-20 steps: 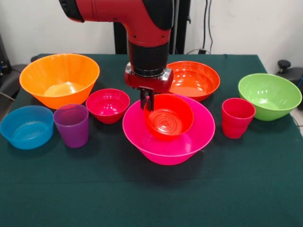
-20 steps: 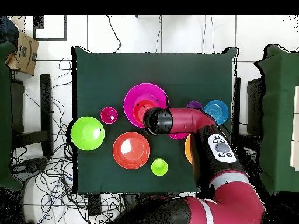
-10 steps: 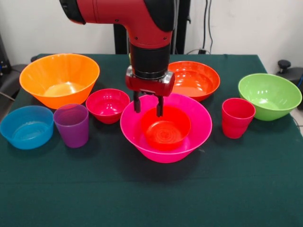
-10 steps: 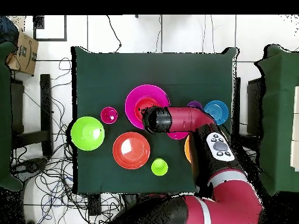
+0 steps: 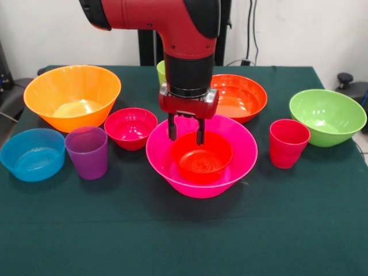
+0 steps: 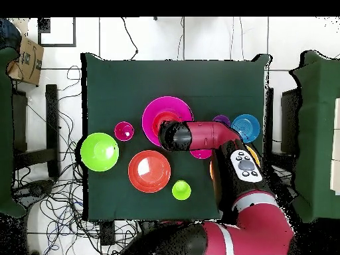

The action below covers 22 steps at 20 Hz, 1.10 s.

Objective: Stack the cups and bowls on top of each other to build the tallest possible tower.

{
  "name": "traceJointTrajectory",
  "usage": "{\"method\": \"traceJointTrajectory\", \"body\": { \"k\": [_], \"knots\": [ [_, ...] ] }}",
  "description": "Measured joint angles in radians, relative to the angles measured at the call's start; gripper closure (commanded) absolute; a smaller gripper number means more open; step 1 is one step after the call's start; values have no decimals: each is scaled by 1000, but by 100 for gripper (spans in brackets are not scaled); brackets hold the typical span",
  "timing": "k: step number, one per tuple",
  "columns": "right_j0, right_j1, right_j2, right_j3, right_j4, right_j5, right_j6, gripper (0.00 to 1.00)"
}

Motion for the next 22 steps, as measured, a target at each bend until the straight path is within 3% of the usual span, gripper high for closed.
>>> {"method": "traceJointTrajectory", "body": {
  "k": [9,15,22],
  "knots": [
    [15,-22,0,8,0,-14,0,0],
    [23,-110,0,50,9,-13,0,0],
    [77,-217,-3,99,35,-13,0,0]
  ]
}}
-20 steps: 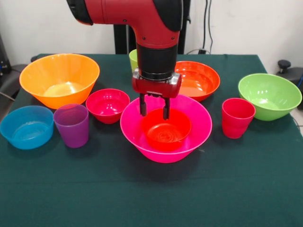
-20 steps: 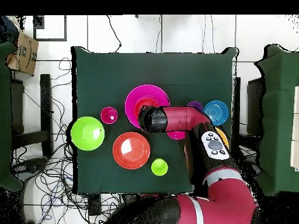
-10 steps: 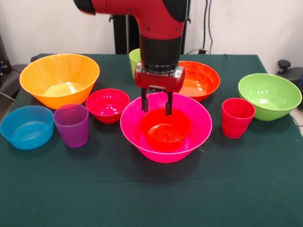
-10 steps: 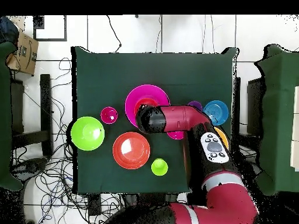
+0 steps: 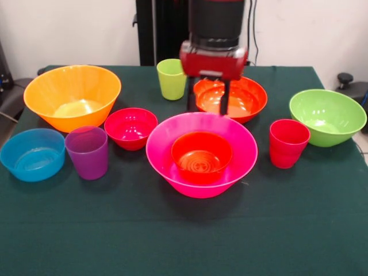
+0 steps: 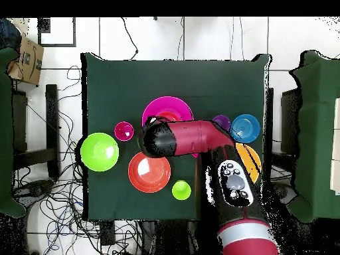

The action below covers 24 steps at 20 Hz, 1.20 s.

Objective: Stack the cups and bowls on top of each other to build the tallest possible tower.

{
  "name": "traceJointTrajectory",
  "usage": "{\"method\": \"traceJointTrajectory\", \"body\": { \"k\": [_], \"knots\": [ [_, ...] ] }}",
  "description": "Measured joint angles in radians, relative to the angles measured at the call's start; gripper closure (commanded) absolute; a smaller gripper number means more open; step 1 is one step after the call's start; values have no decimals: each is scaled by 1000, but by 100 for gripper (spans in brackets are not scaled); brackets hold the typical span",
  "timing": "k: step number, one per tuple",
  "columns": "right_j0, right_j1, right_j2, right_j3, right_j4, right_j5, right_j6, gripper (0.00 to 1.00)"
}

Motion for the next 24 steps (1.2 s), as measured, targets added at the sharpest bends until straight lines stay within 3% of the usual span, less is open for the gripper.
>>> {"method": "traceJointTrajectory", "body": {
  "k": [5,13,24],
  "knots": [
    [49,-39,-7,16,21,0,0,0],
    [139,-25,-52,21,26,-5,0,0],
    [185,-9,-109,48,40,-45,0,0]
  ]
}}
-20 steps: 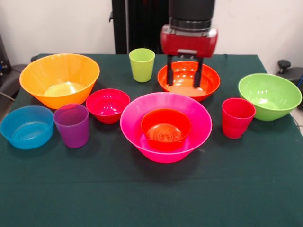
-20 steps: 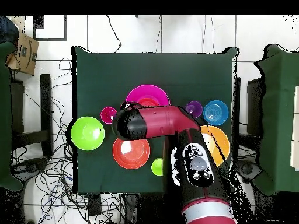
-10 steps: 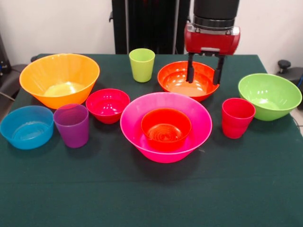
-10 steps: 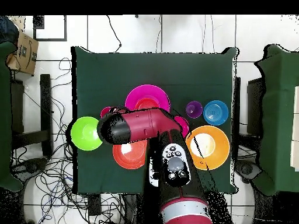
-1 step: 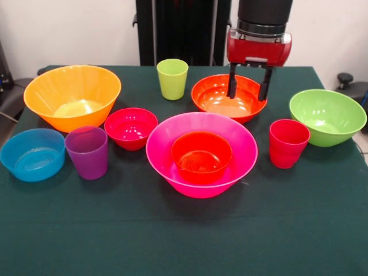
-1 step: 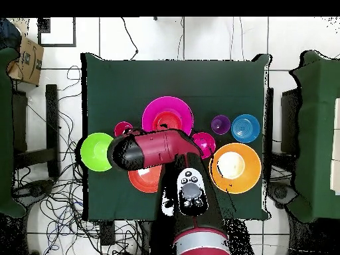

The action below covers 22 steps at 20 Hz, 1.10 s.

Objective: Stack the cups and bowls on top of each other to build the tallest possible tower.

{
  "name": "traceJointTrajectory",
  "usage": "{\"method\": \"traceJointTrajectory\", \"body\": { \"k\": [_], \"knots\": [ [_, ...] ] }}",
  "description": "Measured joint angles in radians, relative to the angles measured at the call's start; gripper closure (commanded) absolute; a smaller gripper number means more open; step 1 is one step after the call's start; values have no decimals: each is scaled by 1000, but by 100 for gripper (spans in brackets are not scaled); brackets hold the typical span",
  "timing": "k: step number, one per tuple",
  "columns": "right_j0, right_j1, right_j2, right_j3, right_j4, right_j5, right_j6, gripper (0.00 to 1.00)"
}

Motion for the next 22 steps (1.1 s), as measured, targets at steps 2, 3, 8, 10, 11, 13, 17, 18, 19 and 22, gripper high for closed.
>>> {"method": "traceJointTrajectory", "body": {
  "k": [2,3,8,10,11,13,17,18,19,22],
  "knots": [
    [3,13,-9,0,5,-17,0,0],
    [4,17,-13,0,7,-22,0,0],
    [24,68,-50,0,19,-80,0,0],
    [38,94,-67,0,21,-114,0,0],
    [43,103,-72,0,22,-125,0,0],
    [53,120,-81,0,27,-139,0,0],
    [64,140,-93,0,33,-145,0,0],
    [65,144,-96,0,35,-145,0,0],
    [66,148,-100,1,37,-145,0,0],
    [67,151,-109,1,47,-145,0,0]
  ]
}}
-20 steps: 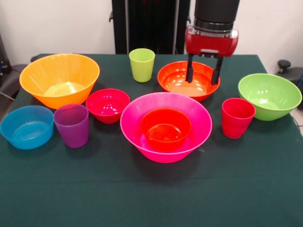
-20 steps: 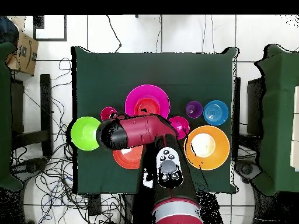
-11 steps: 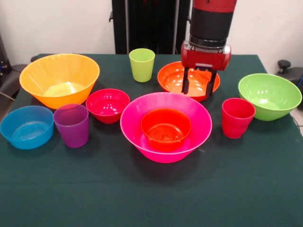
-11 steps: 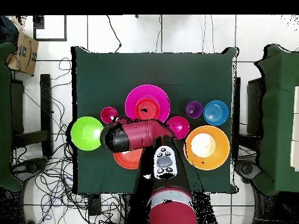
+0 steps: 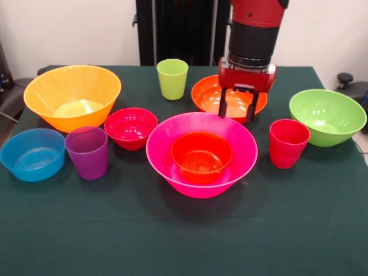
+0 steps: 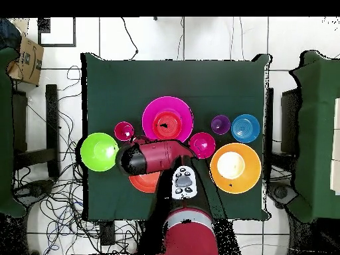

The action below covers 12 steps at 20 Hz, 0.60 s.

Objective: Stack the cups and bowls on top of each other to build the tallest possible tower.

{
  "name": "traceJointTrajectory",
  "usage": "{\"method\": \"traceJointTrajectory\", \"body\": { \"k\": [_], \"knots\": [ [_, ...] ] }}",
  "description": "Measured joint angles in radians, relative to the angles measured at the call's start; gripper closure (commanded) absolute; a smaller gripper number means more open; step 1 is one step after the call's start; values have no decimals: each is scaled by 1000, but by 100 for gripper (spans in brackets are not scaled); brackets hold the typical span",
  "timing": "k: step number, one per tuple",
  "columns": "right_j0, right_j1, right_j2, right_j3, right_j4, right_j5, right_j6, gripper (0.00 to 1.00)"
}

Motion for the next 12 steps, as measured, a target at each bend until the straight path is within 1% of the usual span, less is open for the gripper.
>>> {"method": "traceJointTrajectory", "body": {
  "k": [6,12],
  "knots": [
    [9,-7,-11,1,27,0,0,0],
    [10,-43,-12,20,55,0,0,0]
  ]
}}
